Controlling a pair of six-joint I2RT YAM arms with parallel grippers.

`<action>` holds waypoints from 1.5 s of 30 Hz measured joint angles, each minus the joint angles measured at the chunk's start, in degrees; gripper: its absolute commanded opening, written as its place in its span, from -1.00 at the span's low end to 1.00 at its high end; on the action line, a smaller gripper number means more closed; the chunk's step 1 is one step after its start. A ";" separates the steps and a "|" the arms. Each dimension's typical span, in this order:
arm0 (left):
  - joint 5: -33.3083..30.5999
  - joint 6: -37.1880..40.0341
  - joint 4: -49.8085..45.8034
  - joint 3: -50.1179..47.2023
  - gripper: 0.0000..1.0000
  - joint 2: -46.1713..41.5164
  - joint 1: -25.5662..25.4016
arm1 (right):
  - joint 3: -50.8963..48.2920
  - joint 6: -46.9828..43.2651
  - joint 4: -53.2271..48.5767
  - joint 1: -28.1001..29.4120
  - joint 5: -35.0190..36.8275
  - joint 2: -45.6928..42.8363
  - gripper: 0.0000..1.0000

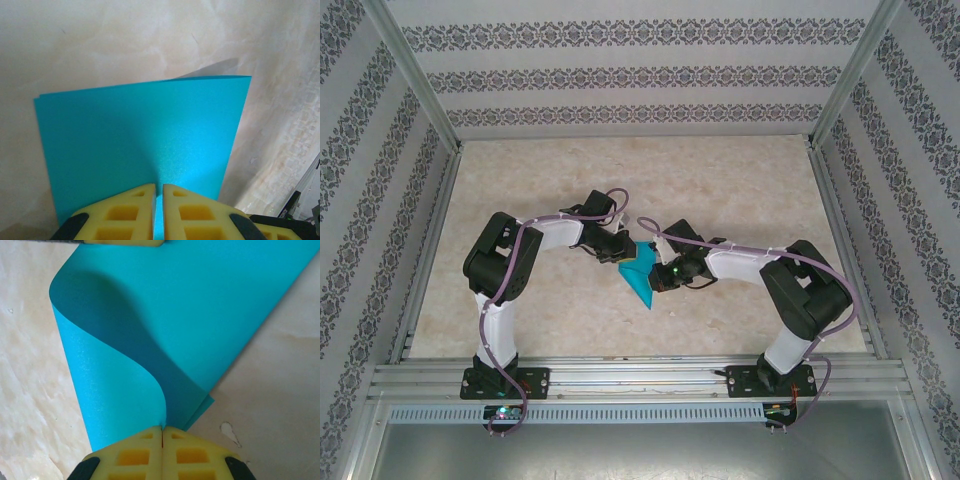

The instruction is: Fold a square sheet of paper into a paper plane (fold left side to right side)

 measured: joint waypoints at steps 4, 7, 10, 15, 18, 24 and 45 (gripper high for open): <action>0.00 0.00 0.00 0.00 -0.73 0.00 0.00 | 0.20 0.00 -0.04 0.00 0.28 0.11 -1.00; 0.00 0.00 0.00 0.00 -0.73 0.00 0.00 | 0.24 0.00 -0.13 0.00 0.33 0.39 -1.00; 0.00 0.00 -0.02 0.00 -0.73 0.00 -0.02 | 0.24 -0.20 -0.46 0.00 0.39 0.70 -1.00; 0.00 0.00 0.00 0.00 -0.73 0.00 -0.02 | 0.28 -0.42 -0.50 0.00 0.50 0.79 -1.00; 0.00 0.00 0.00 0.00 -0.73 0.00 0.00 | 0.55 -0.63 -0.74 0.00 0.50 0.96 -1.00; 0.00 0.00 0.00 0.00 -0.73 0.00 0.00 | 0.85 -0.85 -1.11 0.00 0.52 1.11 -1.00; 0.00 -0.02 0.00 -0.02 -0.73 0.00 0.00 | 1.09 -1.07 -1.51 0.00 0.52 1.16 -1.00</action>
